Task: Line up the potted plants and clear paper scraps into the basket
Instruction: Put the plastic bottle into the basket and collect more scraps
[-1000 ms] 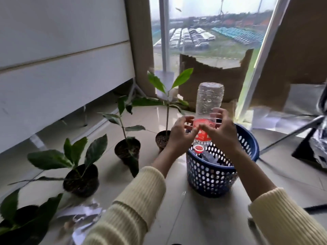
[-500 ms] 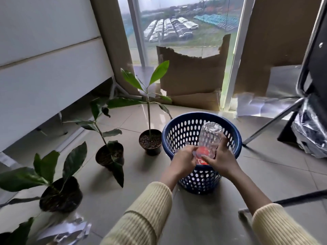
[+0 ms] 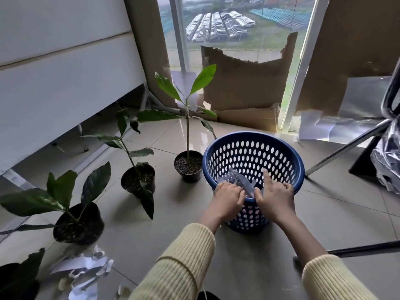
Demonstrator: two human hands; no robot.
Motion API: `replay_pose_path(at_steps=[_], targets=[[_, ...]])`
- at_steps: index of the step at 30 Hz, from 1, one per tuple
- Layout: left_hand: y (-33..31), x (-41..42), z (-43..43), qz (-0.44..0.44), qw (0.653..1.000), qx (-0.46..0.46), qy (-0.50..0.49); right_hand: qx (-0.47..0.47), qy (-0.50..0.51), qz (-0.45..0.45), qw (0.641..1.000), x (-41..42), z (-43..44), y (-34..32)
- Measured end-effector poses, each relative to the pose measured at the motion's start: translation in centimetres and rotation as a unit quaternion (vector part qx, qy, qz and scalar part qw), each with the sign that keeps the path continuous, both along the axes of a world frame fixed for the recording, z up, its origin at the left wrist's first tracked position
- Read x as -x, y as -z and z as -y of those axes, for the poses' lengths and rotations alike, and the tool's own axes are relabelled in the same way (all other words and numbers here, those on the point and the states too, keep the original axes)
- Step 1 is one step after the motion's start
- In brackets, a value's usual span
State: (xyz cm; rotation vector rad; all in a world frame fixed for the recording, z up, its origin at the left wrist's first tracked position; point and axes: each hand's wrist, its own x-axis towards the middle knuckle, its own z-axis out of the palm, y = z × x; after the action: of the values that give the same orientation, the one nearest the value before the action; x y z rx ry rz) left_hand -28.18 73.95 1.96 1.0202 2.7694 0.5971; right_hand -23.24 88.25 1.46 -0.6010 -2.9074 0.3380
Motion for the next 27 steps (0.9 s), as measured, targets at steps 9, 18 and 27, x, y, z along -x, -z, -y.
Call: replay_pose_path(at_steps=[9,18,27], targets=[[0.9,-1.3,5.0,-0.041,0.997,0.004,-0.073,0.102,-0.005,-0.028,0.994,-0.1,2.0,-1.9],[3.0,-5.8,18.9,-0.058,0.967,-0.003,-0.248,0.105,-0.194,-0.222,0.95,0.2,15.4,-2.6],[8.6,-12.1,34.4,0.066,0.893,-0.014,-0.445,0.155,-0.361,-0.059,0.918,-0.6,29.4,2.8]])
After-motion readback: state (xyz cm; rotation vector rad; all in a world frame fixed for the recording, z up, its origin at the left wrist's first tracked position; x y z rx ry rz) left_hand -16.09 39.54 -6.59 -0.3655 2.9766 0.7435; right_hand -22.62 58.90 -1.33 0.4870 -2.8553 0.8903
